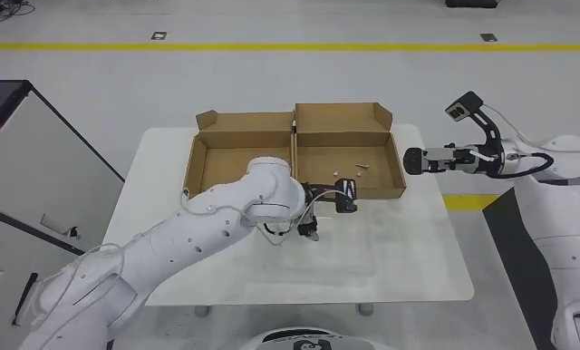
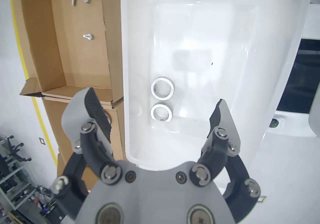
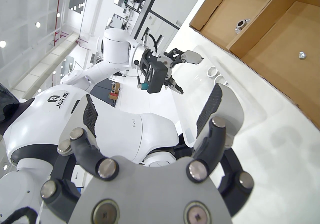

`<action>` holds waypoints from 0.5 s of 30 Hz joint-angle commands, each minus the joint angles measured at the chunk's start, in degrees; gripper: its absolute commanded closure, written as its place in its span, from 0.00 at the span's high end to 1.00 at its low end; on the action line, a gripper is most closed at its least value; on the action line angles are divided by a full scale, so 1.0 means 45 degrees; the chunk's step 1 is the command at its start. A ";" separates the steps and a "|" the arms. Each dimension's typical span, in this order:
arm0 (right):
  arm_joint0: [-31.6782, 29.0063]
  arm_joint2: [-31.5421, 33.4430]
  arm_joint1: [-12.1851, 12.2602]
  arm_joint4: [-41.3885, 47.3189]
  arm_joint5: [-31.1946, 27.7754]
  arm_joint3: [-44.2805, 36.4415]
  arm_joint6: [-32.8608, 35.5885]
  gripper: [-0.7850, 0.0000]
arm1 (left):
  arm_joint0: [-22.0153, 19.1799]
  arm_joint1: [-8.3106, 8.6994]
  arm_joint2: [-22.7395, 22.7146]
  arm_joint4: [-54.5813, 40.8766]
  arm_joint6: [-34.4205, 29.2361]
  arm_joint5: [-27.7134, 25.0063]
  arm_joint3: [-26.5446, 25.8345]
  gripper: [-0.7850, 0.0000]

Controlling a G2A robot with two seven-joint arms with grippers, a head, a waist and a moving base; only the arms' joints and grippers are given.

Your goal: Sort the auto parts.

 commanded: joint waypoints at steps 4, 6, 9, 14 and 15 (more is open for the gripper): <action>0.0000 0.0000 0.0000 0.0001 0.0000 0.0000 0.0000 1.00 | -0.0950 -0.0121 0.1182 -0.0631 -0.0056 0.0060 0.0525 1.00; 0.0000 0.0000 0.0000 0.0001 0.0000 0.0000 0.0000 1.00 | -0.1249 -0.0150 0.1613 -0.0603 -0.0136 0.0140 0.0617 1.00; 0.0000 0.0000 0.0000 0.0001 0.0000 0.0000 0.0000 1.00 | -0.1574 -0.0195 0.2069 -0.0751 -0.0187 0.0191 0.0673 0.86; 0.0000 0.0000 0.0000 0.0001 0.0000 0.0000 0.0000 1.00 | -0.1959 -0.0252 0.2710 -0.0992 -0.0104 0.0108 0.0815 0.42; 0.0000 0.0000 0.0000 0.0001 0.0000 0.0000 0.0000 1.00 | -0.2006 -0.0267 0.2792 -0.1059 -0.0083 0.0088 0.0841 0.42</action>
